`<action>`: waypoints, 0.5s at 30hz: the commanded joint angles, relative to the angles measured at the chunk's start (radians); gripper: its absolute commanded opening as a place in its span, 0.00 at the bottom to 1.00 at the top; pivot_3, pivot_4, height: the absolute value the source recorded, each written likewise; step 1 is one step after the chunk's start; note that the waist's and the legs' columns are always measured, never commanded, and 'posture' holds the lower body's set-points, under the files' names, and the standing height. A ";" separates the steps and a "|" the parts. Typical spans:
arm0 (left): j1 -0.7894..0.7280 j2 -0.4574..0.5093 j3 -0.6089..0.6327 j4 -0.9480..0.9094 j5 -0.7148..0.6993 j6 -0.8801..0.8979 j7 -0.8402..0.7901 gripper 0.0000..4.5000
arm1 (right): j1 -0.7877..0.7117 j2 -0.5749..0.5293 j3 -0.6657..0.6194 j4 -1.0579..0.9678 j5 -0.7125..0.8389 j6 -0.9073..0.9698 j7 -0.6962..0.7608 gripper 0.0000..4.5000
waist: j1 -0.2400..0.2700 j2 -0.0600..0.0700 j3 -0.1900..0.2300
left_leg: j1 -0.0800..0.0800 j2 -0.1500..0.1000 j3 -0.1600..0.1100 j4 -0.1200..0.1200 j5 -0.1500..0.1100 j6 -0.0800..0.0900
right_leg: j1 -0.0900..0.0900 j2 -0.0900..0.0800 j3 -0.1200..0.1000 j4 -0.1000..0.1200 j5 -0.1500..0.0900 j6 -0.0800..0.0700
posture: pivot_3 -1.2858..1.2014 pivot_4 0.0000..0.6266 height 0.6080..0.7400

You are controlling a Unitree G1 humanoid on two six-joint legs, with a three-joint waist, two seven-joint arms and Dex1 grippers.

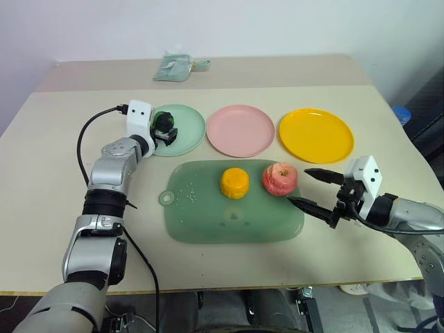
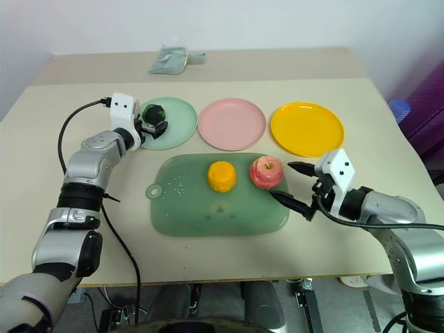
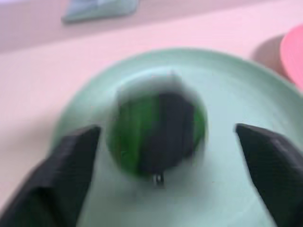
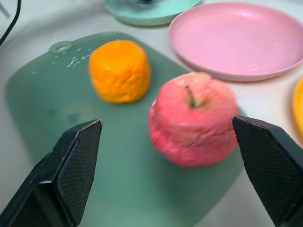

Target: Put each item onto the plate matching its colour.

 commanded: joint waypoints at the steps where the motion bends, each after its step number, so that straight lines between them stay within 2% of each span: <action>1: 0.016 0.031 0.053 -0.081 -0.012 -0.069 -0.012 1.00 | -0.037 0.005 -0.023 -0.061 0.067 0.050 -0.032 1.00 | 0.002 0.000 0.000 | 0.000 0.000 0.000 0.000 0.000 0.000 | 0.000 0.000 0.000 0.000 0.000 0.000 | 0.52 0.24 1.00; 3: 0.067 0.046 0.096 -0.150 -0.046 -0.094 -0.033 1.00 | -0.070 0.016 -0.006 -0.101 0.096 0.083 -0.068 1.00 | -0.004 0.000 0.000 | 0.000 0.001 0.000 0.000 0.000 -0.001 | 0.000 0.000 0.001 0.001 0.000 0.000 | 0.52 0.24 1.00; 6: 0.215 0.087 0.121 -0.318 -0.102 -0.115 -0.146 1.00 | -0.139 0.059 0.076 -0.166 0.120 0.120 -0.119 1.00 | -0.006 0.001 -0.001 | 0.001 0.004 0.001 0.000 0.000 -0.001 | 0.000 0.000 0.002 0.001 0.000 0.000 | 0.52 0.24 1.00; 11: 0.564 0.191 0.063 -0.672 -0.179 -0.129 -0.401 1.00 | -0.263 0.166 0.271 -0.127 0.003 0.143 -0.239 1.00 | -0.003 0.000 -0.001 | 0.001 0.005 0.001 -0.001 0.001 -0.001 | -0.001 -0.001 0.002 0.001 0.000 0.000 | 0.52 0.24 1.00; 15: 0.770 0.241 0.053 -0.842 -0.228 -0.146 -0.514 1.00 | -0.312 0.181 0.384 -0.040 -0.117 0.130 -0.259 1.00 | 0.011 -0.001 -0.001 | 0.001 0.003 0.000 0.000 0.001 -0.001 | 0.001 -0.003 0.001 0.000 0.000 -0.001 | 0.52 0.24 1.00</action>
